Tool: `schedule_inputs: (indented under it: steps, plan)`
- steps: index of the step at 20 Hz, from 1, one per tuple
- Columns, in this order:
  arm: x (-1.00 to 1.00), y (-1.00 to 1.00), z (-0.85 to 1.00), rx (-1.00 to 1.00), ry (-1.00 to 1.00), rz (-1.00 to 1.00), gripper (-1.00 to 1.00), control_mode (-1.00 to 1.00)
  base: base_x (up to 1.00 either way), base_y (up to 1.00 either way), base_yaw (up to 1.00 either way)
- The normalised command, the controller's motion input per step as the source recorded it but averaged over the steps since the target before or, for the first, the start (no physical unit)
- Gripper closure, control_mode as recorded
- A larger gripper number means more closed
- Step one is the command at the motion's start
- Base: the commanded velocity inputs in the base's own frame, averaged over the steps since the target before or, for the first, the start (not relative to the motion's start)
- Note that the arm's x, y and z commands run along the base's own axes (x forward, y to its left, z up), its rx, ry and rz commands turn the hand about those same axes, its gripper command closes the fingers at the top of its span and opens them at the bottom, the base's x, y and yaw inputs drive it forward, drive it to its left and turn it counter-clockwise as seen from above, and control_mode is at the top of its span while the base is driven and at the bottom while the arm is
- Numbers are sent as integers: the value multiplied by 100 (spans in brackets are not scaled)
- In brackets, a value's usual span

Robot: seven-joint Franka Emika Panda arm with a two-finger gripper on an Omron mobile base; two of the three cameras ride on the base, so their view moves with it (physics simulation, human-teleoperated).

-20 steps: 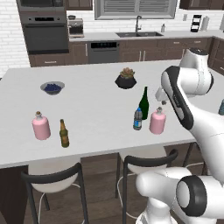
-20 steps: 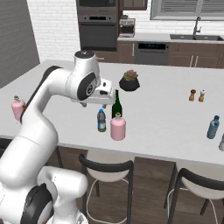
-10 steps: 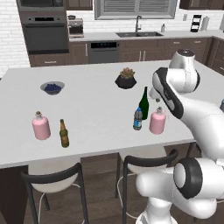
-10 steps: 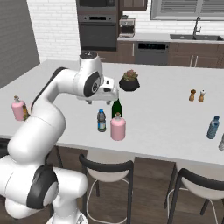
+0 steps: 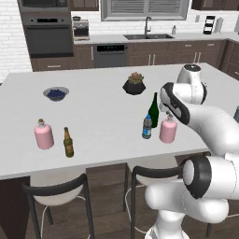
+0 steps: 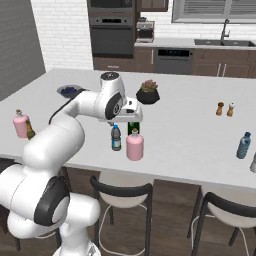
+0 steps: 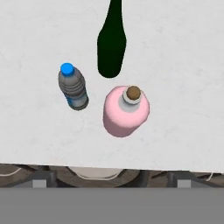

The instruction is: Move the plastic bottles in the middle to the plastics group, and the glass bottles in the middle to the glass group.

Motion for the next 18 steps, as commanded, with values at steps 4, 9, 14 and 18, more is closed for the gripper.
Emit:
schedule_inputs:
  steps: [4,9,14,18]
  plan:
    - [12,-18,-1,0,2,0,-100,-100,0,0,0]
    - [24,-7,-4,0,0,0,-100,-100,0,0,0]
    - [15,-22,-20,1,0,0,-100,-100,0,0,0]
    - [6,-10,-28,0,0,0,-100,-100,0,0,0]
